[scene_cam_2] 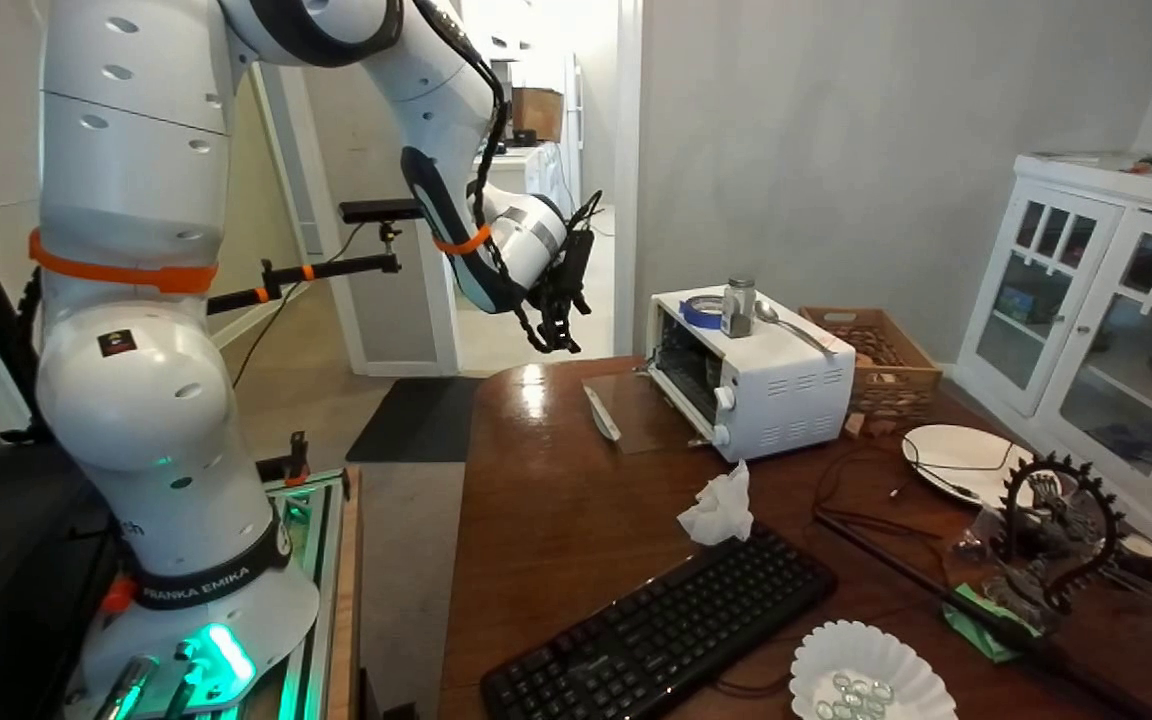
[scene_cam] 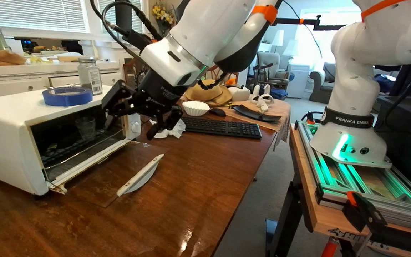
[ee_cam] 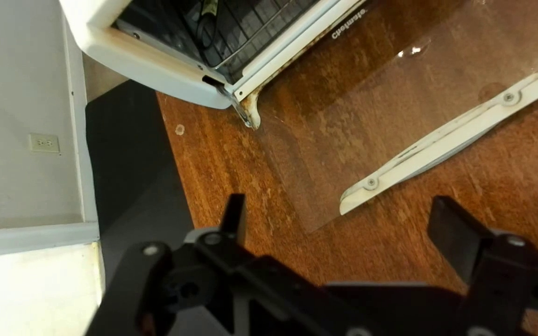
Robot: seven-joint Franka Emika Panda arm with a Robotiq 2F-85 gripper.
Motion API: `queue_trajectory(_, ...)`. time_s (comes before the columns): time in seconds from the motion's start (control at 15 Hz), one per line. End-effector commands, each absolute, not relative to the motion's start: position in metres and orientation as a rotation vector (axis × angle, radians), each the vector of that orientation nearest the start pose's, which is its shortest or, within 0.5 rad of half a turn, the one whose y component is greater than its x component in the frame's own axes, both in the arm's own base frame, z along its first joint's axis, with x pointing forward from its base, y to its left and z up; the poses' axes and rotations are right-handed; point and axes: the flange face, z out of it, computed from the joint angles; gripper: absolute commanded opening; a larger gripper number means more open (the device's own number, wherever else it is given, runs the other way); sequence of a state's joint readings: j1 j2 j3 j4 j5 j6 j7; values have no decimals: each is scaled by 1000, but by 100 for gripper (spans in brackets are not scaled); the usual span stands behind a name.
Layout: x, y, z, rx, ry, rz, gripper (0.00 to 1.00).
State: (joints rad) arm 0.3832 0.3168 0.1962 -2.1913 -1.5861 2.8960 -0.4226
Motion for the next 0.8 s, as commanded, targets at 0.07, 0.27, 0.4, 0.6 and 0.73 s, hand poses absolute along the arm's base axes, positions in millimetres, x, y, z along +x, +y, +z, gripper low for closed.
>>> queue_trajectory(0.07,424,346,252,741,2392,414,100)
queue_trajectory(0.27,426,334,243,574,2414,273,100)
queue_trajectory(0.4,429,325,240,465,2425,189,100)
queue_trajectory(0.6,438,315,233,312,2401,56,100)
queue_trajectory(0.73,446,312,230,232,2356,-32,100)
